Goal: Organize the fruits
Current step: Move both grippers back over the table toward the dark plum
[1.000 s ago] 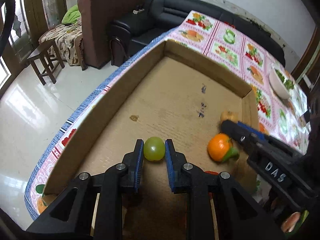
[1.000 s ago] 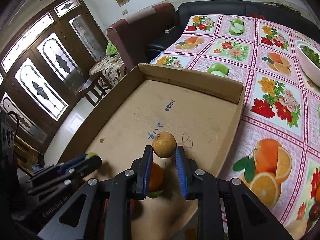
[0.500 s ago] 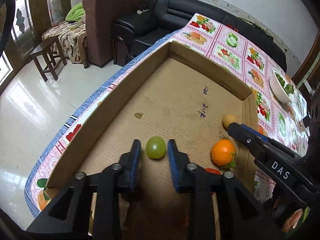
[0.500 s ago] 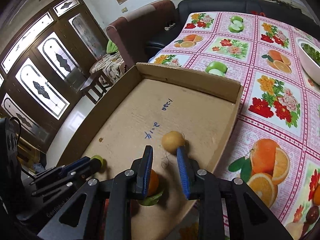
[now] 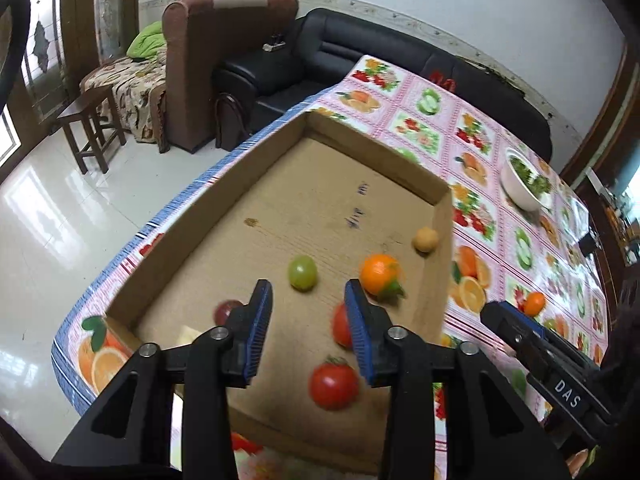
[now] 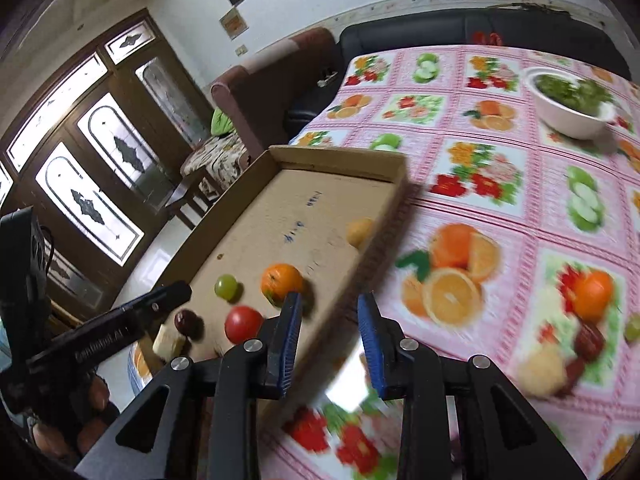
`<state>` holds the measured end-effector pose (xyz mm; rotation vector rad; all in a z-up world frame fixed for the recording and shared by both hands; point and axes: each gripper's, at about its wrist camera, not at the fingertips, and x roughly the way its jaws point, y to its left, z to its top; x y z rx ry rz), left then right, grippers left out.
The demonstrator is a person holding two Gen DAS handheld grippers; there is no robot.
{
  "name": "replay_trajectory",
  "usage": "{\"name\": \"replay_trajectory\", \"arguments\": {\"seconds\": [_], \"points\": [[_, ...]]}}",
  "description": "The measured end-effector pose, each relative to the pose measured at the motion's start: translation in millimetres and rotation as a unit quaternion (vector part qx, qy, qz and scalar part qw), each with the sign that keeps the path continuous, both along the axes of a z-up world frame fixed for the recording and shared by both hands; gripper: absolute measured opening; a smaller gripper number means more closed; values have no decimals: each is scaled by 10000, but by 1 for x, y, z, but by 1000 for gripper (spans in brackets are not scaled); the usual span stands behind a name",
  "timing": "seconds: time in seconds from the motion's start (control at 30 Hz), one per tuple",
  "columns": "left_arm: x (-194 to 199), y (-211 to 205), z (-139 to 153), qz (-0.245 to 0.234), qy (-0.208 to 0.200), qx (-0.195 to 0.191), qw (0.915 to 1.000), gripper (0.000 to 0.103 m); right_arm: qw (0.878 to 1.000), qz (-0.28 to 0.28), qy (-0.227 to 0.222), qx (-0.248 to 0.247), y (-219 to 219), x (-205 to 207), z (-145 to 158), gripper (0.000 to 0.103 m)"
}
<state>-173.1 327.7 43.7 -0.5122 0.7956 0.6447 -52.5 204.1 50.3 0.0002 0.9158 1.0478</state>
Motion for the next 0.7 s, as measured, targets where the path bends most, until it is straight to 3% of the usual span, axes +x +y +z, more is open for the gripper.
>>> {"name": "replay_trajectory", "arguments": {"seconds": [0.23, 0.7], "points": [[11, -46, 5, -475, -70, 5, 9988, 43, 9988, -494, -36, -16, -70, 5, -5, 38], [39, -126, -6, -1439, 67, -181, 9894, 43, 9879, -1522, 244, -171, -188, 32, -39, 39]]}}
